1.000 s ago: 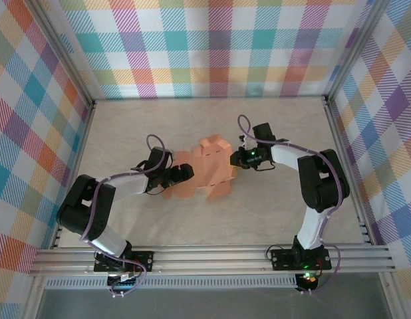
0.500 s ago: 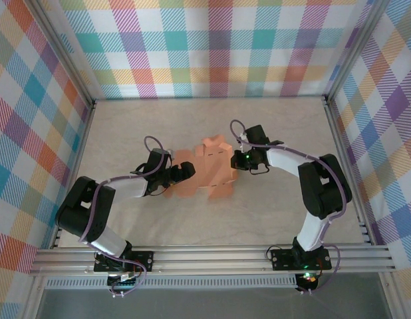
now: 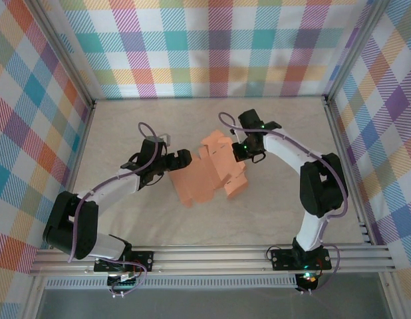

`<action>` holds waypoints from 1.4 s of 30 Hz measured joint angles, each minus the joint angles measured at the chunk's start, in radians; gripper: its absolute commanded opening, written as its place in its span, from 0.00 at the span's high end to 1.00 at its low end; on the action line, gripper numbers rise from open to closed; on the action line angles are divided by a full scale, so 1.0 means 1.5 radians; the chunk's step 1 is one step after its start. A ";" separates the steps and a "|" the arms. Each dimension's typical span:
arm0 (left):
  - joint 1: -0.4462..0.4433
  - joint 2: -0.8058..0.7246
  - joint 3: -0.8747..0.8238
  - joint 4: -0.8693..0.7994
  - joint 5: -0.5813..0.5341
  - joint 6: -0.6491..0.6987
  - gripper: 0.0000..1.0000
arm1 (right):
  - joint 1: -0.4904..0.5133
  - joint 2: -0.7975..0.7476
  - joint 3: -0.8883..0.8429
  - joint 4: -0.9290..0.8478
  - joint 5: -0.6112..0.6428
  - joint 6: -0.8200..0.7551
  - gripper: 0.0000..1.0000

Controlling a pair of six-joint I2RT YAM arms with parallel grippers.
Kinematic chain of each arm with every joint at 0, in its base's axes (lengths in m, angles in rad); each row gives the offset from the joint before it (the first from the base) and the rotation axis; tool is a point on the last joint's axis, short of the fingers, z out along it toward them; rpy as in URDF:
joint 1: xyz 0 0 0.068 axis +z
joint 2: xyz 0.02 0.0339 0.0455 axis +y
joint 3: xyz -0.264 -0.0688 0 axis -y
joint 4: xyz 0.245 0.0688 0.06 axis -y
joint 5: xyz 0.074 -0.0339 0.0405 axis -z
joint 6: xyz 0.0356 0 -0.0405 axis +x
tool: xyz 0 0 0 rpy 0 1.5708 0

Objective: Fold the paper box

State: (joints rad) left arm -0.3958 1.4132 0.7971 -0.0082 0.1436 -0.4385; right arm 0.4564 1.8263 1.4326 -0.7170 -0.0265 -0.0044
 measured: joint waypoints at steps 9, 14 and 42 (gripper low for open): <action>0.001 0.078 0.044 0.001 0.008 0.037 0.07 | 0.033 0.060 0.076 -0.056 0.116 -0.075 1.00; 0.001 0.121 0.046 0.045 0.036 0.027 0.07 | 0.038 0.075 0.070 -0.041 0.110 -0.078 1.00; -0.037 0.280 0.229 0.110 0.257 0.228 0.51 | -0.034 0.055 0.013 -0.048 -0.296 -0.055 1.00</action>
State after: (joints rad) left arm -0.4515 1.8328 1.1408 0.1570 0.5297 -0.0963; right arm 0.4053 1.9087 1.4528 -0.7895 -0.4702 -0.0868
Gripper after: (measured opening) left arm 0.496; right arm 0.042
